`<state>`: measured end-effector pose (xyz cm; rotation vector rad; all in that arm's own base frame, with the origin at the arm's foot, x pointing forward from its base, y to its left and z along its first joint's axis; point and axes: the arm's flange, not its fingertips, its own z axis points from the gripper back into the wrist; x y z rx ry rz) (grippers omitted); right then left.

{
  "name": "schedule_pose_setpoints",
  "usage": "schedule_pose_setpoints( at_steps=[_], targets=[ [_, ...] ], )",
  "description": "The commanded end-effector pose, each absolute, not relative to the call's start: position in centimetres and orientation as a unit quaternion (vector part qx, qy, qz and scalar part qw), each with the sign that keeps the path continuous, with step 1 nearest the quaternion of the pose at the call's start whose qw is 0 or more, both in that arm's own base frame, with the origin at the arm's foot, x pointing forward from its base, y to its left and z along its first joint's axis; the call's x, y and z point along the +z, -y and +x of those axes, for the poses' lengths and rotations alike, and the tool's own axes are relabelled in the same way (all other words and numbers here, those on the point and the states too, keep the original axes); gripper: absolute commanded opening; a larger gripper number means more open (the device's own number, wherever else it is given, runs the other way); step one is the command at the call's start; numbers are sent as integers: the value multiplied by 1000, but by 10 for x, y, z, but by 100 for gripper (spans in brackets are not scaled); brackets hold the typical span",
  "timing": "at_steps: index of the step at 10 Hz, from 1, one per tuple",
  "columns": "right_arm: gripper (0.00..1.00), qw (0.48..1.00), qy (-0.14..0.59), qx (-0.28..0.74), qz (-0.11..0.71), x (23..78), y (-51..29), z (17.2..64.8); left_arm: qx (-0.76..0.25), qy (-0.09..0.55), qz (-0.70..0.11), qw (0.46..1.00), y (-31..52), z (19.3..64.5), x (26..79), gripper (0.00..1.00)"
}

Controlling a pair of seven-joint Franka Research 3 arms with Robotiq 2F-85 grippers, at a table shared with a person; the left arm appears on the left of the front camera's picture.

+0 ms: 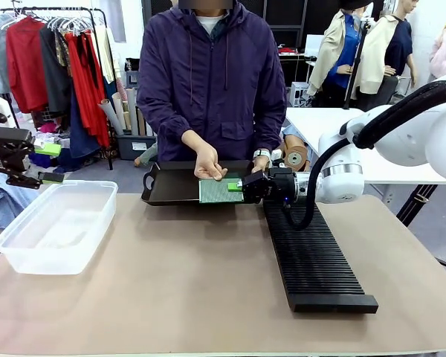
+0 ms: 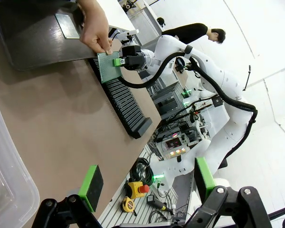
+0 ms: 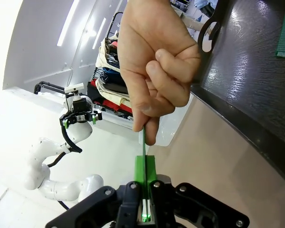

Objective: Sort PCBs into racks and boxes based on the side picked up.
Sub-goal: If the short side of the Blank PCB is picked up, insert it into the PCB Rack ; if the long side is picked up, place it in the Organizing box.

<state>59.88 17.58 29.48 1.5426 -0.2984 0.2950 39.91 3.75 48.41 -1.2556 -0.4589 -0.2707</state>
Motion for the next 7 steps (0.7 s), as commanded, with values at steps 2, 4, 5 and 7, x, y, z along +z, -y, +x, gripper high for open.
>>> schedule_pose_setpoints(
  at_steps=[2,4,5,7],
  targets=[
    [0,690,139,136,697,296,-176,598,-121,210,-586,773,-38,398,486,100],
    [0,690,139,136,697,296,-176,598,-121,210,-586,773,-38,398,486,100],
    [0,690,139,136,697,296,-176,598,-121,210,-586,773,-38,398,486,100],
    [0,690,139,136,697,296,-176,598,-121,210,-586,773,-38,398,486,100]
  ],
)
